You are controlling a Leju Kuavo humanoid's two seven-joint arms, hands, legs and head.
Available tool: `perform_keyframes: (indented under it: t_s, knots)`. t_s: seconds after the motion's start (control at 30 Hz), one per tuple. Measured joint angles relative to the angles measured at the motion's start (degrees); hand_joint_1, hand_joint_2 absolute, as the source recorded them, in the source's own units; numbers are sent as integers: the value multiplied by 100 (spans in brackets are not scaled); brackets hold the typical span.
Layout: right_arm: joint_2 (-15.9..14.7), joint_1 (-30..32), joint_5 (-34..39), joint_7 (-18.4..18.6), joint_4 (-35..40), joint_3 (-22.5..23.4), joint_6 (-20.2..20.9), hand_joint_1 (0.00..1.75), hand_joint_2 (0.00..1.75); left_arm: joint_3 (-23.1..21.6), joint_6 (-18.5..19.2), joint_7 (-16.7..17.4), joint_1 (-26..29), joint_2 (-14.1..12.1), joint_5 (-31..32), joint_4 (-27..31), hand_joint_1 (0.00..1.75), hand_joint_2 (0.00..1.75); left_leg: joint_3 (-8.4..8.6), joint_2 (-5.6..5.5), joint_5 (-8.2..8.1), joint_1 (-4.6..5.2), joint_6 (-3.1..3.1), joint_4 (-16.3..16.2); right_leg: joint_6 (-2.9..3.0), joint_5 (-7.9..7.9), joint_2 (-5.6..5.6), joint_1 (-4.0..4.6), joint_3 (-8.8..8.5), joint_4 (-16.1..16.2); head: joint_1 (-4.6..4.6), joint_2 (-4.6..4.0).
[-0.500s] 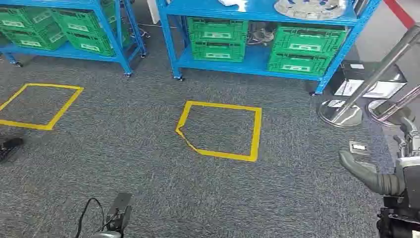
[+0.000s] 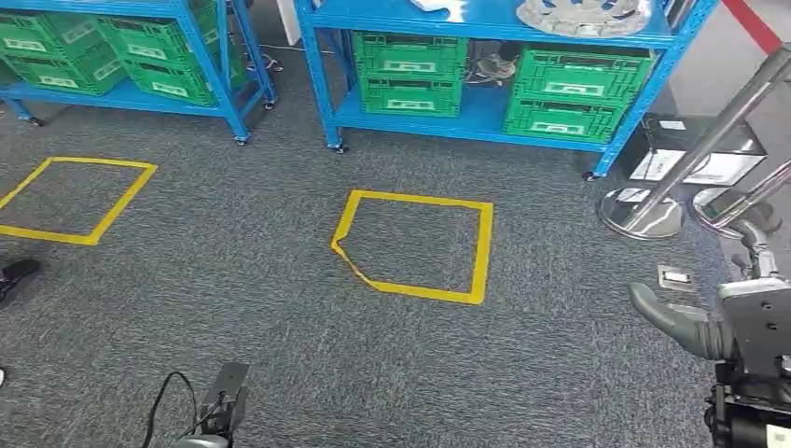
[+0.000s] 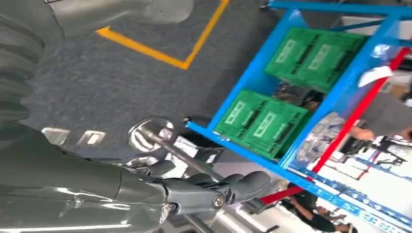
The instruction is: Take the parts from the cabinet and place them on the table.
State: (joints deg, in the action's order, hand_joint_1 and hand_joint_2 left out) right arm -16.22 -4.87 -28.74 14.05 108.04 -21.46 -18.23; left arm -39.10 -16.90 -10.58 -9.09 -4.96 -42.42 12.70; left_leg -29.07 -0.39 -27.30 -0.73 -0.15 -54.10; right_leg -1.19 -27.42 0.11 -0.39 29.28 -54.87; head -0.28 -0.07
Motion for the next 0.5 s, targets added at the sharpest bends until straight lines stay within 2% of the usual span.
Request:
perform_keyframes:
  t_s: [0.13,0.27,0.4,0.5]
  knots:
    - [-2,-114,-190,29,15,9,-8,0,175,0,0,0,0,0,-2,0,0,0,2,1,1,0,1,0,0,0,1,0,0,0,0,2]
    - [-2,-131,-693,-666,41,30,-832,0,175,0,0,0,-1,4,11,0,0,0,1,0,1,0,2,-1,0,0,1,0,0,0,0,0]
    - [-2,-133,-879,-1093,107,50,-1185,0,175,0,0,18,-20,9,24,0,0,0,1,1,1,0,2,-1,0,0,1,0,0,0,0,0]
    - [0,-159,-940,-1616,168,24,-1563,0,175,0,-6,17,-29,13,20,0,0,0,1,0,2,0,2,-1,0,0,1,0,-1,0,0,0]
